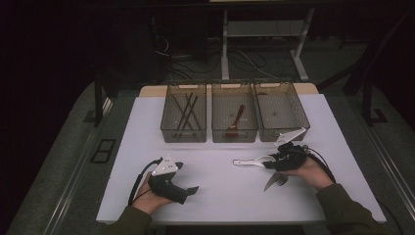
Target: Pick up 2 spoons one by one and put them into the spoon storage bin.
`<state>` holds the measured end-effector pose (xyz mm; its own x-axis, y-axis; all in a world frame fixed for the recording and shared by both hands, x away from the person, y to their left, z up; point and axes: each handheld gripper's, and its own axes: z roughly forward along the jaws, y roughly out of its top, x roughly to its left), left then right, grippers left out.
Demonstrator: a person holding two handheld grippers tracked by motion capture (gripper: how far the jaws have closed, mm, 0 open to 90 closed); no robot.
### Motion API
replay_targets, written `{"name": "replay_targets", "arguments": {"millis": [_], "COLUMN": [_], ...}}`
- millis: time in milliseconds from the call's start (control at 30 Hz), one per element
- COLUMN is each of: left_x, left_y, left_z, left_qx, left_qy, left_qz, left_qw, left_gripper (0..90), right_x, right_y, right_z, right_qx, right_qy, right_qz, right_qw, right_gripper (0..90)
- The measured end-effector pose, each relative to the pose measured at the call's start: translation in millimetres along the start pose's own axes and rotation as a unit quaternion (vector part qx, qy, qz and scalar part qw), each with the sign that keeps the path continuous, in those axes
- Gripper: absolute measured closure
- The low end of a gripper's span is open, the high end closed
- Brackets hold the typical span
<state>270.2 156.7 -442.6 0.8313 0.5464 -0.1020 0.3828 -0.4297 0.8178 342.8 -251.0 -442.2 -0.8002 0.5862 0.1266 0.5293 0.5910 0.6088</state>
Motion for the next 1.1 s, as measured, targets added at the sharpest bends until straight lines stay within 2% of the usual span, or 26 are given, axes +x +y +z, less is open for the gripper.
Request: {"name": "replay_targets", "arguments": {"millis": [367,633,867,1100], "left_x": [-0.5,-0.8,-0.3,-0.3], "left_y": [0.1,0.5,0.5,0.6], "left_z": [0.3,-0.2,-0.7,-0.5], "left_qx": [-0.001,-0.003,-0.008,-0.008], "left_qy": [-0.002,-0.006,-0.007,-0.007], "left_qz": [-0.001,0.003,0.004,0.005], "left_qw": [1.0,1.0,0.9999,0.9999], "left_gripper": [0.0,0.0,0.0,0.0], "right_x": [0.3,0.1,0.4,0.1], "right_y": [-0.4,0.2,3.3,8.1], "right_z": [-4.5,-5.7,-10.5,-19.6], "right_qx": [0.002,0.001,-0.014,-0.042], "right_qy": [0.007,0.009,0.006,0.004], "right_qz": [-0.012,-0.008,-0.006,0.003], "right_qw": [0.9999,0.9999,0.9999,0.9991], "right_gripper": [78.3,79.9,80.3,80.6]}}
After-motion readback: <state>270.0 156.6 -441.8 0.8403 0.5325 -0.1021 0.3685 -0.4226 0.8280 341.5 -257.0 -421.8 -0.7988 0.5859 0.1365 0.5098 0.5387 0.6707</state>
